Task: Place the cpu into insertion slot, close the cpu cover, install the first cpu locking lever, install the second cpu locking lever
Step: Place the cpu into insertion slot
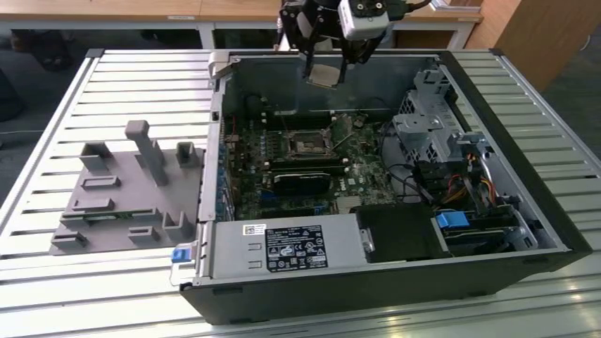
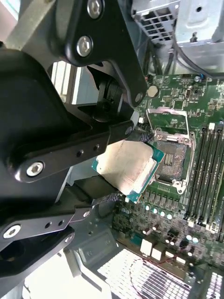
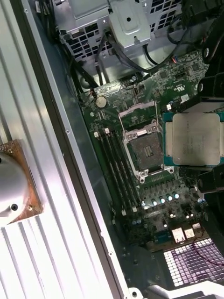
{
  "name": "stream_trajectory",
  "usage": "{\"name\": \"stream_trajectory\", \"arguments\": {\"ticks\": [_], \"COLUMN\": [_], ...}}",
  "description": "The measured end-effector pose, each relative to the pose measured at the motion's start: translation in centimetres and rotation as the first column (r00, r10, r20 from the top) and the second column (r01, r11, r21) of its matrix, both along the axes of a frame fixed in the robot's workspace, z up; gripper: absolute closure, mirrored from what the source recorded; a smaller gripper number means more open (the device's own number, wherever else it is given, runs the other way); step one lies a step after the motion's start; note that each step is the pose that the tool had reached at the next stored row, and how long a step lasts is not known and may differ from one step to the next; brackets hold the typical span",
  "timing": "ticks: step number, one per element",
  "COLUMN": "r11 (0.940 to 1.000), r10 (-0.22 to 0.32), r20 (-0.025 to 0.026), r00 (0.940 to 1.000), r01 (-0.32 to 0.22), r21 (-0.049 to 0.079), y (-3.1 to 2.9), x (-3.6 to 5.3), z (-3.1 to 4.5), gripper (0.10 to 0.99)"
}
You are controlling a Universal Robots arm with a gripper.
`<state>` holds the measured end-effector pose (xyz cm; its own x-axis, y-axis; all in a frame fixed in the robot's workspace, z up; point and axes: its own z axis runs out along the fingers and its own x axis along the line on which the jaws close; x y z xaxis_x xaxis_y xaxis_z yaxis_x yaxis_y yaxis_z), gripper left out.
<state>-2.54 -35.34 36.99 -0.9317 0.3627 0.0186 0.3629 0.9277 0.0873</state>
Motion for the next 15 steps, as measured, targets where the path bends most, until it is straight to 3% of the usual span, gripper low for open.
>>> {"name": "stream_trajectory", "arguments": {"ticks": [8, 12, 15], "r11": [0.9966, 0.9884, 0.9789], "r10": [-0.082, -0.152, -0.205], "r20": [0.0000, 0.0000, 0.0001], "r00": [0.9966, 0.9884, 0.9789], "r01": [0.082, 0.152, 0.205], "r21": [-0.001, -0.001, -0.001], "y": [0.00, 0.00, 0.00], "x": [0.00, 0.00, 0.00], "z": [-0.03, -0.06, -0.11], "gripper": [0.545, 0.545, 0.545]}}
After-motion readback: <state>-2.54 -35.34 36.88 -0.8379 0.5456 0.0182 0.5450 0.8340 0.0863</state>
